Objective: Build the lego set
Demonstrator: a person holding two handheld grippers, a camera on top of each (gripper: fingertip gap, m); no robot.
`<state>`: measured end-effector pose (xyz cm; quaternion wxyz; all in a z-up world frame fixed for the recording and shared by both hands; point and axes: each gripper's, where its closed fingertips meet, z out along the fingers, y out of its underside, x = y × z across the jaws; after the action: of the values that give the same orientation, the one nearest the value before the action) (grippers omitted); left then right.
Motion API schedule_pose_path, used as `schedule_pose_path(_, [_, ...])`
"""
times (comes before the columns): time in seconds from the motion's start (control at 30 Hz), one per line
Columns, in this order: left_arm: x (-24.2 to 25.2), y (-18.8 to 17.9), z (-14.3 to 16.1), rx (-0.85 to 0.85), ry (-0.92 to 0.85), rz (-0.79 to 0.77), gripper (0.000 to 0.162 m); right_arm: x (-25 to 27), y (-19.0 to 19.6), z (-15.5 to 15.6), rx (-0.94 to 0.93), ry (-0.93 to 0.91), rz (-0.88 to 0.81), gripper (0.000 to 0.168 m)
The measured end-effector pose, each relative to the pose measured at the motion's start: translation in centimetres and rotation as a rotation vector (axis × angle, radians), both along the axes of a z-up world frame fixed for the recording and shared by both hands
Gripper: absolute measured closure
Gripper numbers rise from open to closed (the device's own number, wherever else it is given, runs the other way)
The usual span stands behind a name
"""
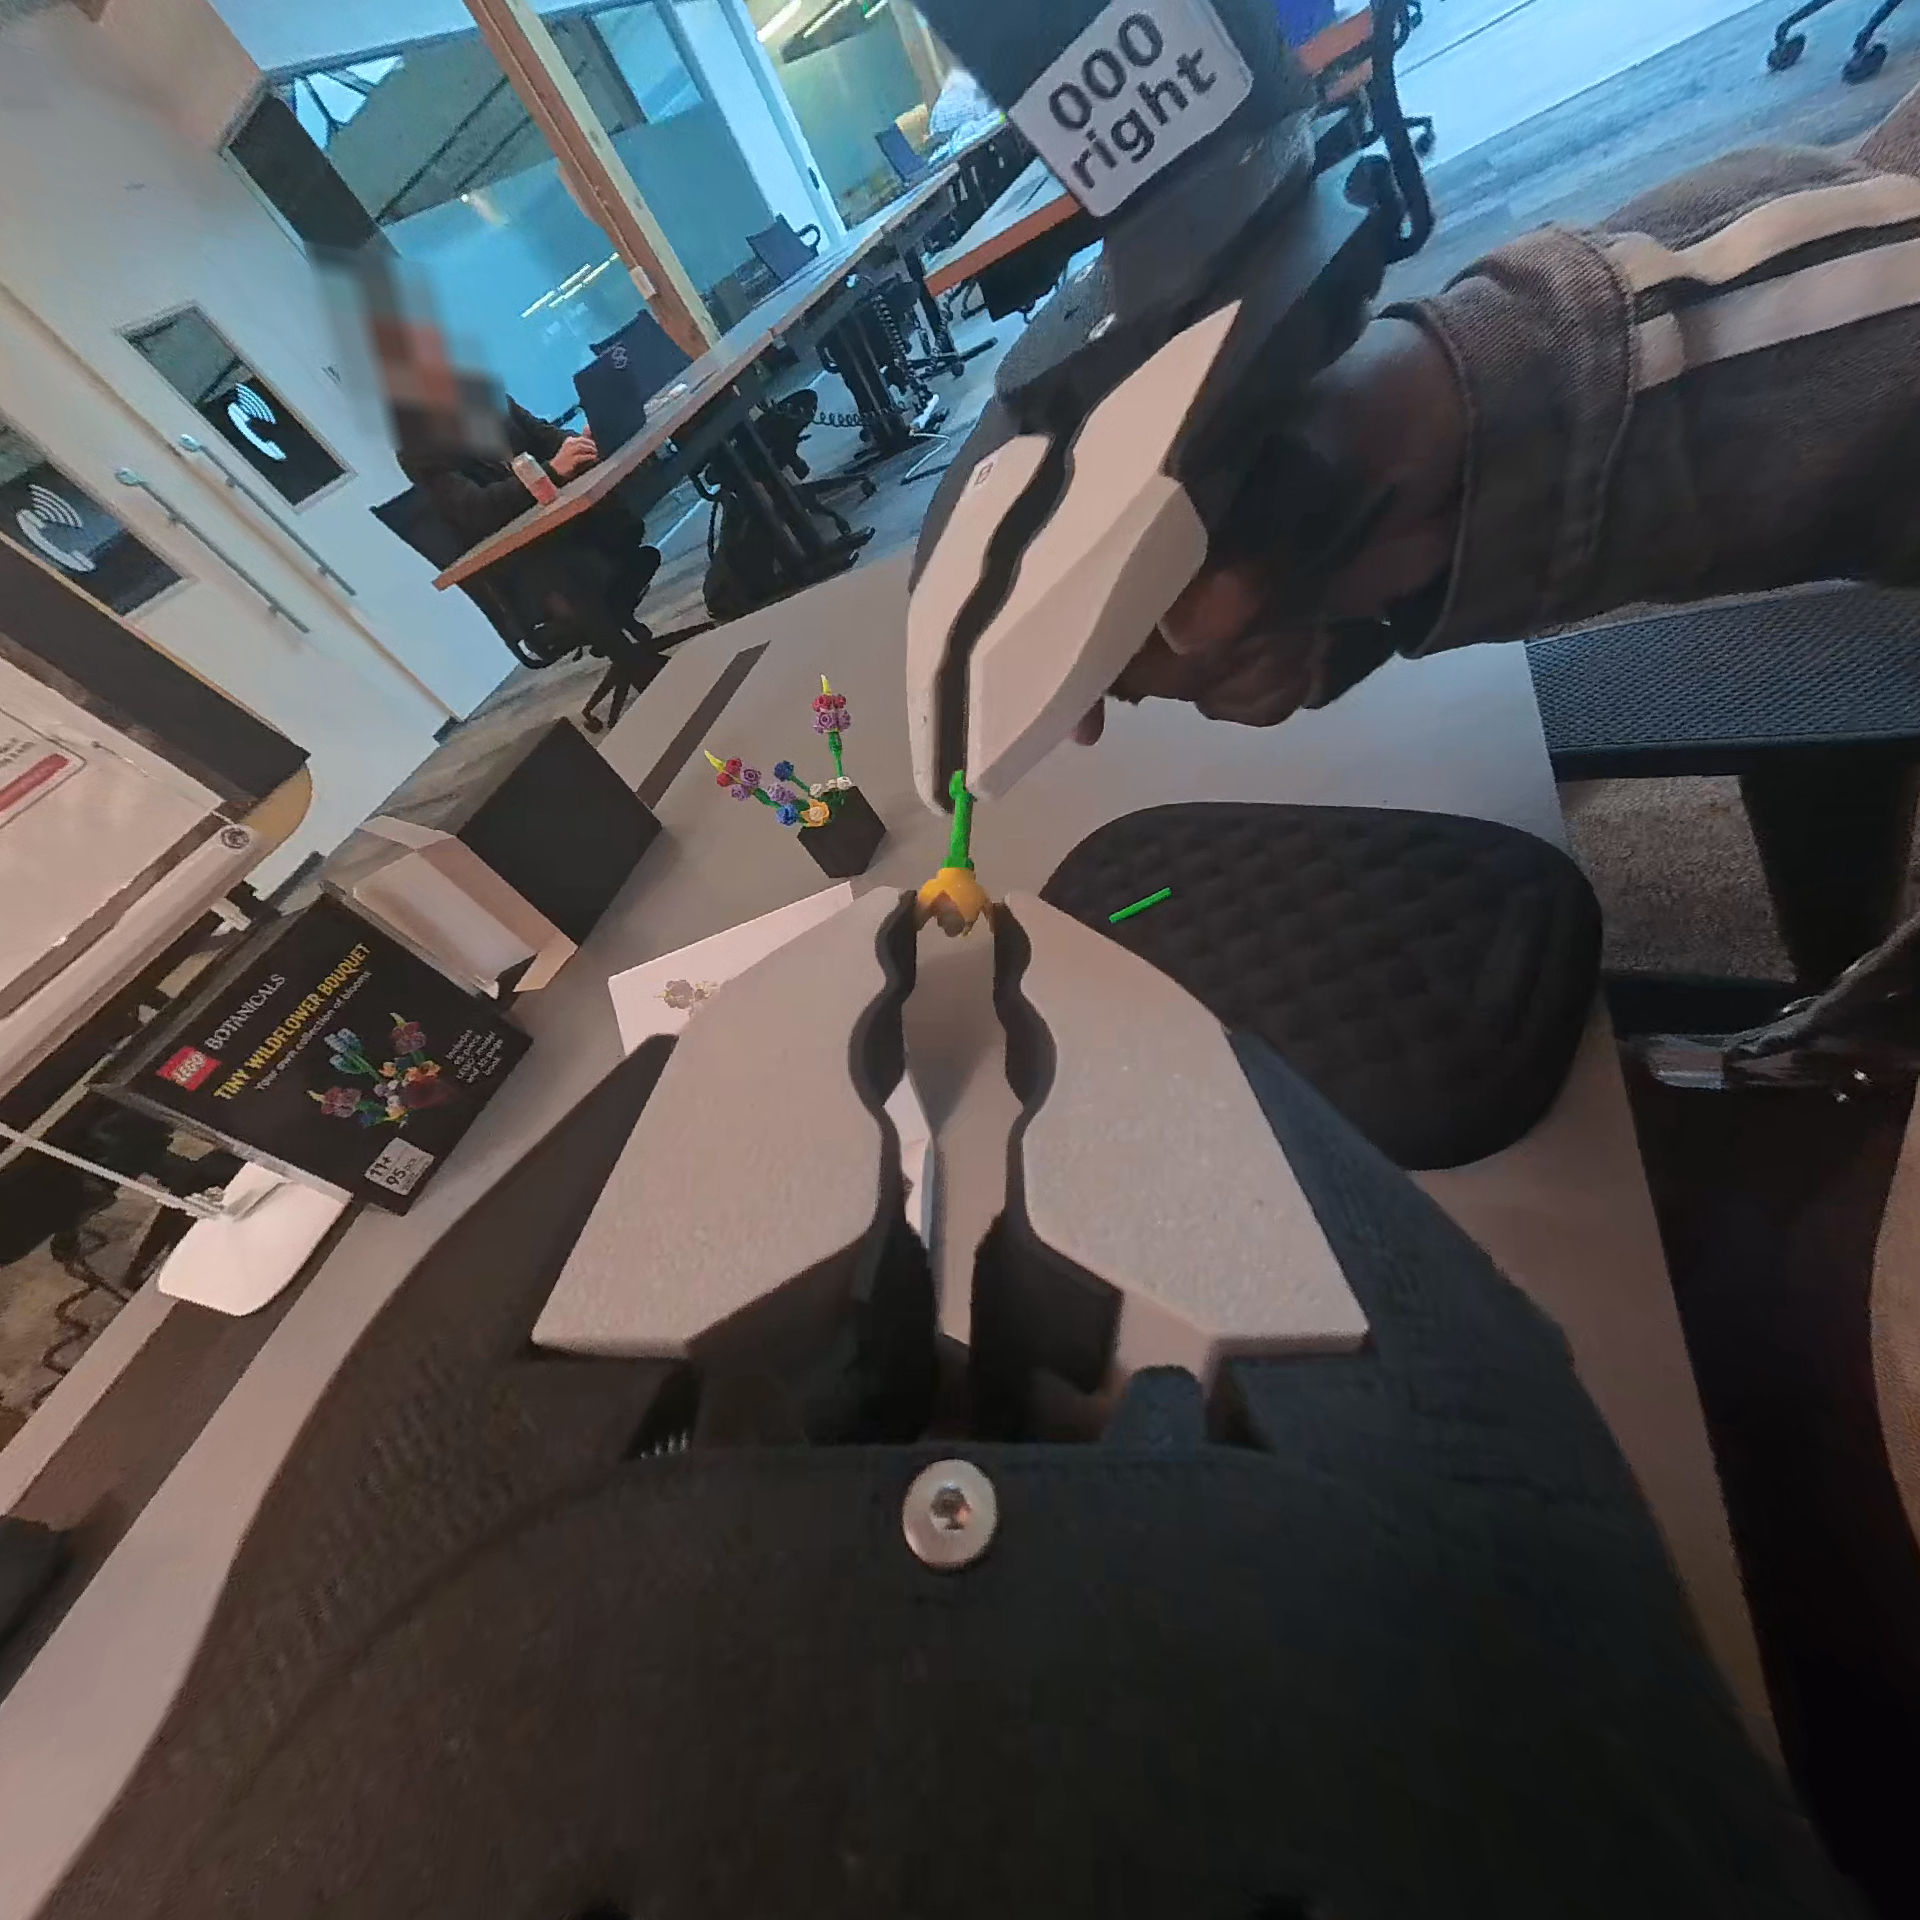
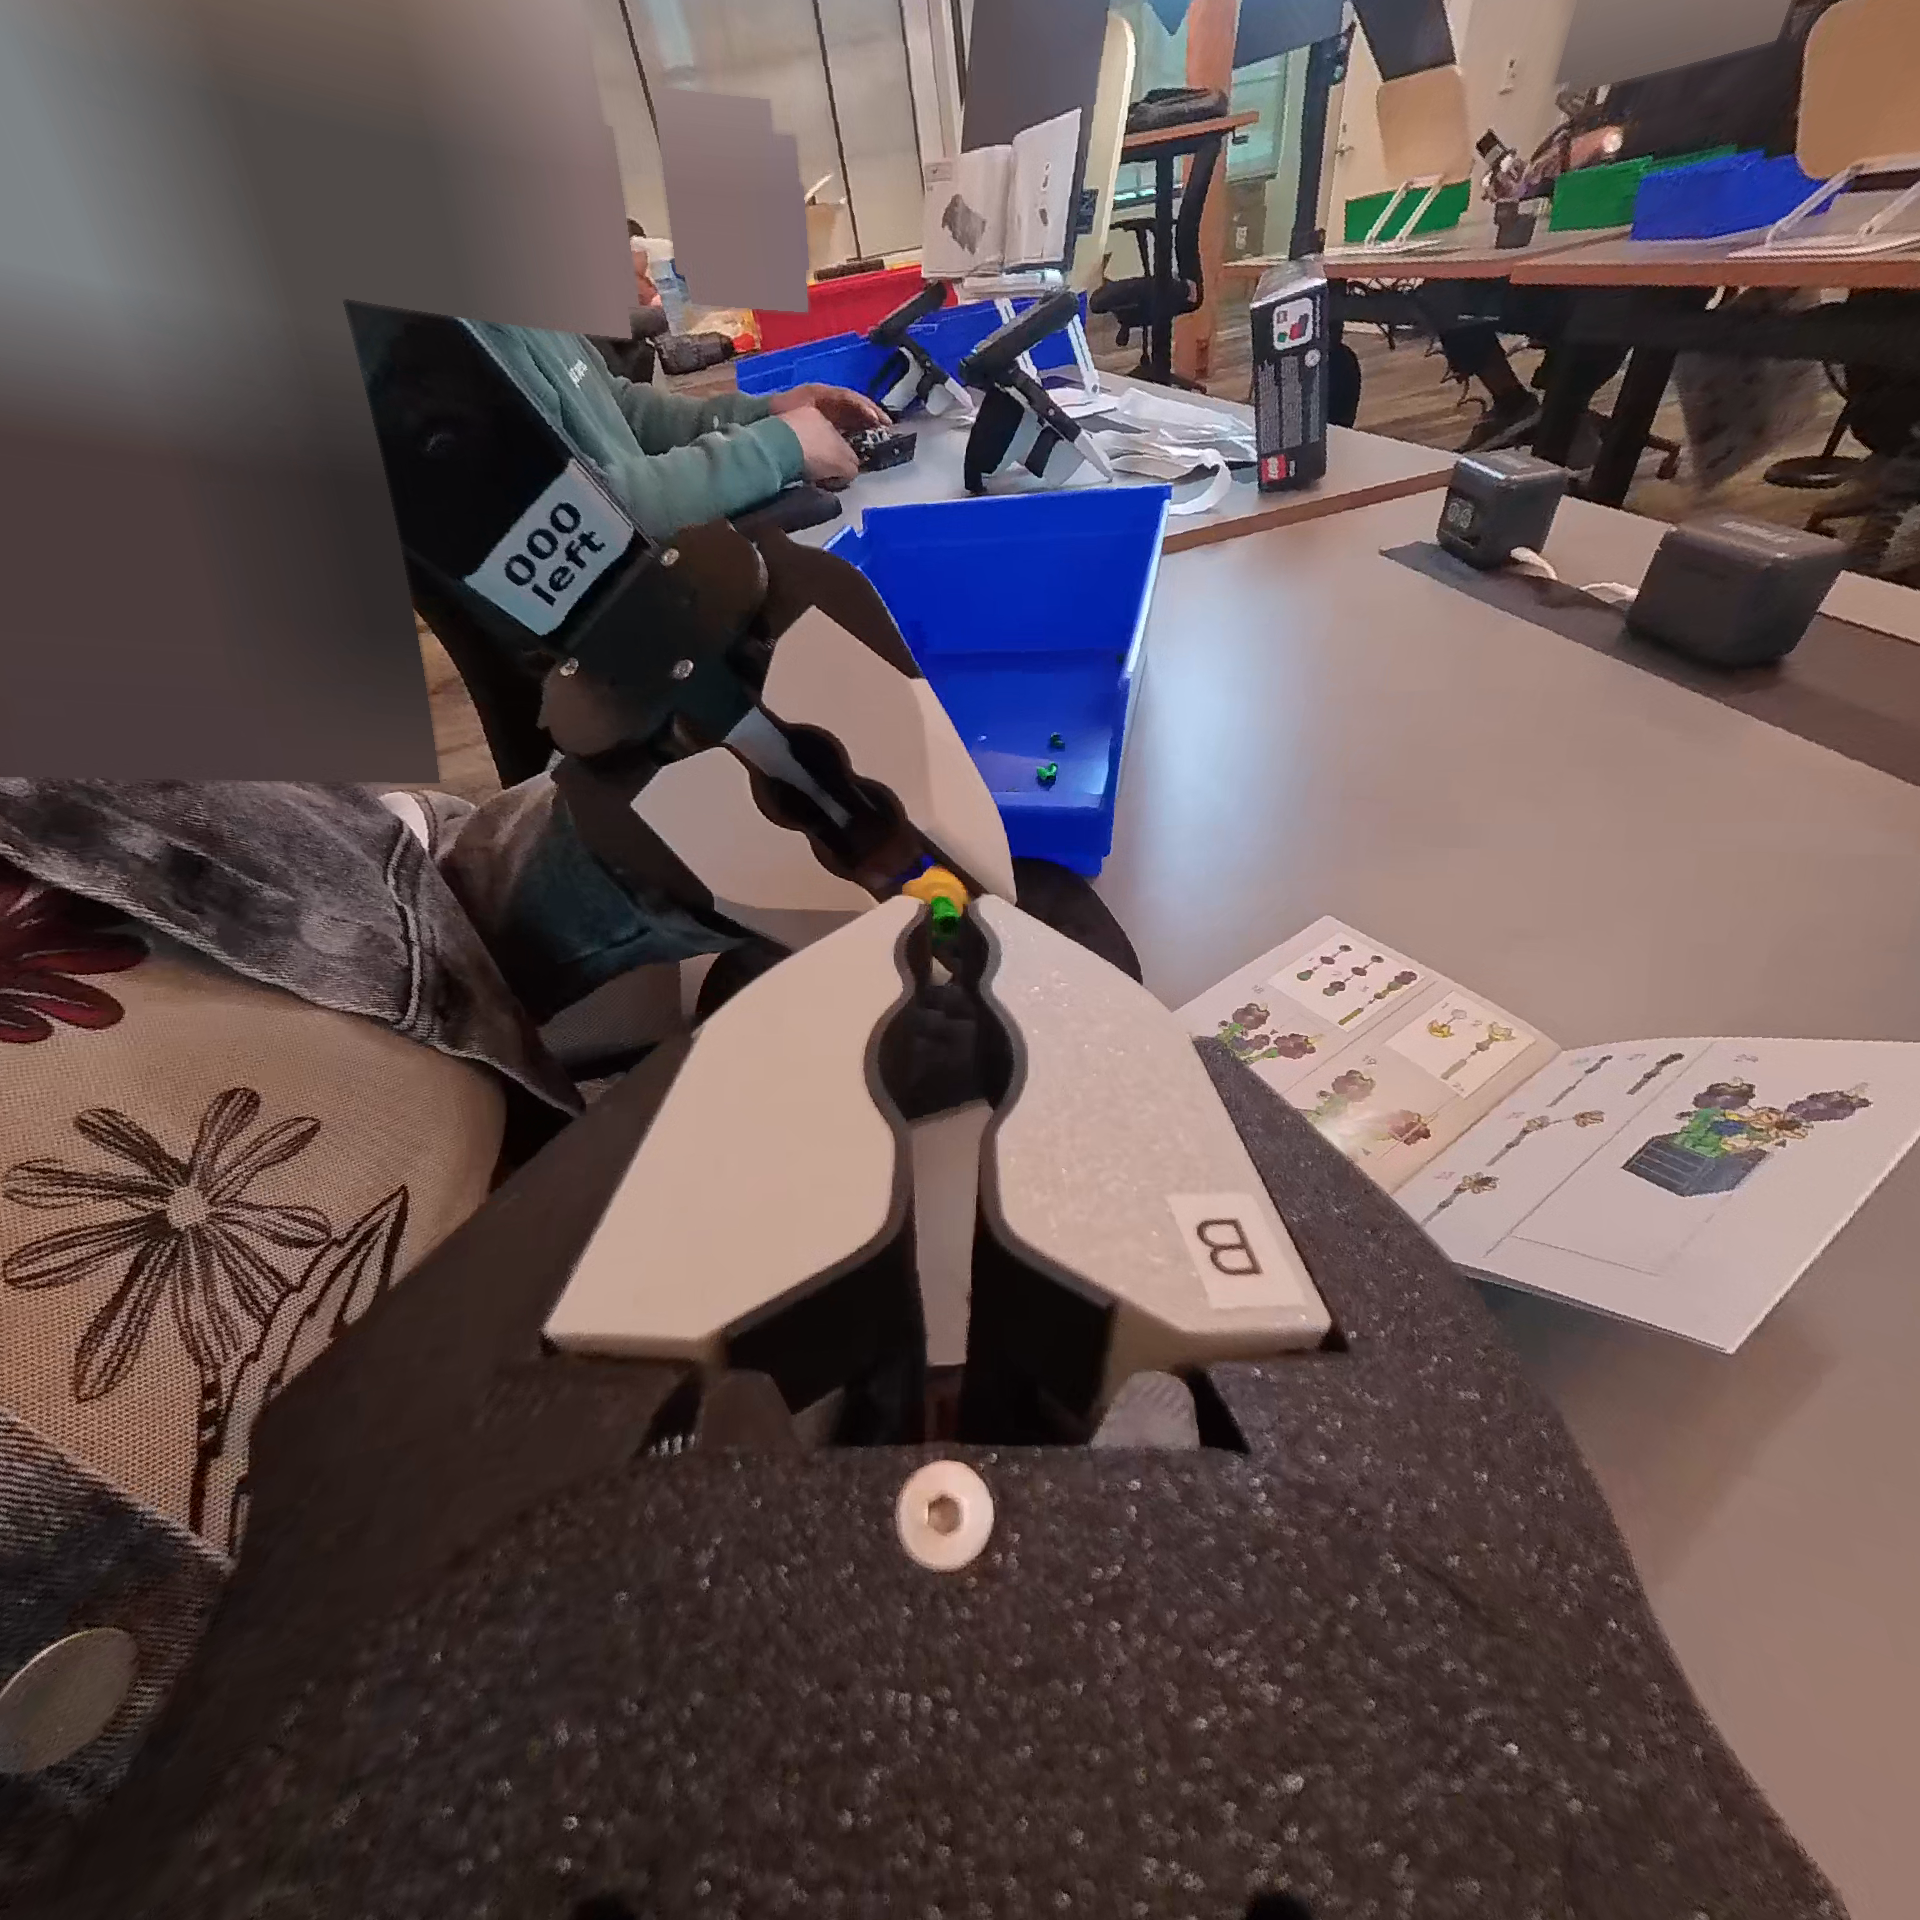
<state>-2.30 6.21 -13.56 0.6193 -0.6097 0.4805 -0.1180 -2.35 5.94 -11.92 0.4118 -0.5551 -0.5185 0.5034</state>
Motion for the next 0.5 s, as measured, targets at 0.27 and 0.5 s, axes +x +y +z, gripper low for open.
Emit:
schedule_pose_path(0.27, [0.3, 0.8, -0.2, 0.073, 0.121, 0.096, 0.146, -0.4, 1.0, -1.0, 0.293, -0.165, -0.164, 0.163])
schedule_pose_path(0.5, [0.7, 1.4, -1.1, 0.092, 0.198, 0.119, 0.158, -0.6, 1.0, -1.5, 0.327, -0.211, -0.185, 0.163])
